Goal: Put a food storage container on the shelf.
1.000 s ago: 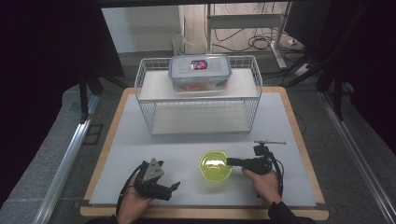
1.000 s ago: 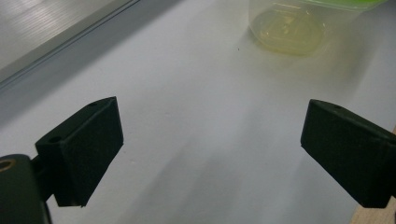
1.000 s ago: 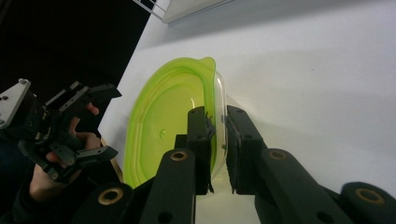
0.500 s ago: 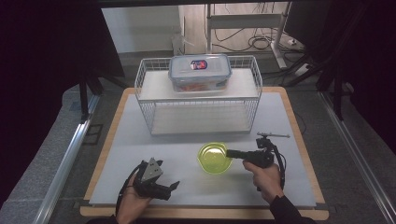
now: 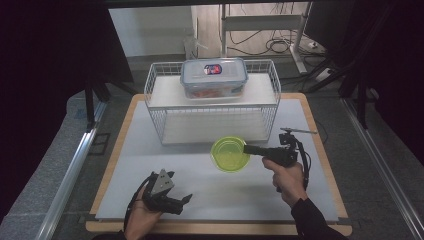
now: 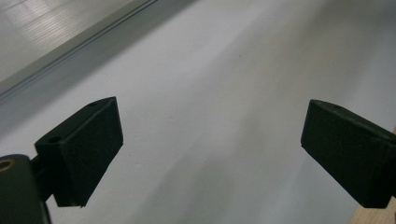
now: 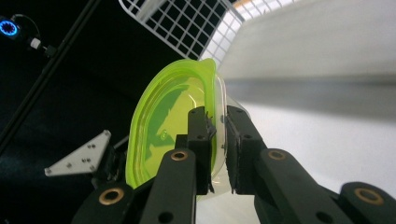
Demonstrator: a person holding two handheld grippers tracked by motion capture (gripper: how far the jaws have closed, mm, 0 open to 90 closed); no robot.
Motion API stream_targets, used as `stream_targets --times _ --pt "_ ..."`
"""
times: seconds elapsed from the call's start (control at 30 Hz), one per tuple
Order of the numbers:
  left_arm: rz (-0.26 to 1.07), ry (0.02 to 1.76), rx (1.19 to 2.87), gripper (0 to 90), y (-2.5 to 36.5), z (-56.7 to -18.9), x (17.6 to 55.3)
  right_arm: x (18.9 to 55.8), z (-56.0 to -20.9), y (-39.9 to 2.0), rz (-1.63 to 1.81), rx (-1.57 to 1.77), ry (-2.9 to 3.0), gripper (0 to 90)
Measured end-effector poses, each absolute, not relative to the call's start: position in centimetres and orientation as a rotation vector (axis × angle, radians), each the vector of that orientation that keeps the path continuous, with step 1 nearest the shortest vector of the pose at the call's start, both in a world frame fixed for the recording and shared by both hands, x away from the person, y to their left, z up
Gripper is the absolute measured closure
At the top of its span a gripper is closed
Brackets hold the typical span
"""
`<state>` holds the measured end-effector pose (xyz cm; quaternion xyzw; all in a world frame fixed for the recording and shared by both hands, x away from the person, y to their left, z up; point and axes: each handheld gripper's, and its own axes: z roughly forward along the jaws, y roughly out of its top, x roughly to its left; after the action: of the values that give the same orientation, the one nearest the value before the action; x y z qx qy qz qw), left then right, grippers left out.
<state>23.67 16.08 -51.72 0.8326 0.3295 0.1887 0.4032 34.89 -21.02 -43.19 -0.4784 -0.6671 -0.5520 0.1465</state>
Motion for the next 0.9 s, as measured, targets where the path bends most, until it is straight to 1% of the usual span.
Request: stream_targets --times 0.5,0.9 --pt "0.477 0.83 2.108 5.2 16.1 -51.7 23.7 36.4 -38.5 -20.4 -1.667 -1.336 -1.902 81.4" --pt "0.474 0.831 2.103 5.2 16.1 -51.8 23.7 38.3 -34.4 -19.6 -1.71 -1.318 -1.886 81.4"
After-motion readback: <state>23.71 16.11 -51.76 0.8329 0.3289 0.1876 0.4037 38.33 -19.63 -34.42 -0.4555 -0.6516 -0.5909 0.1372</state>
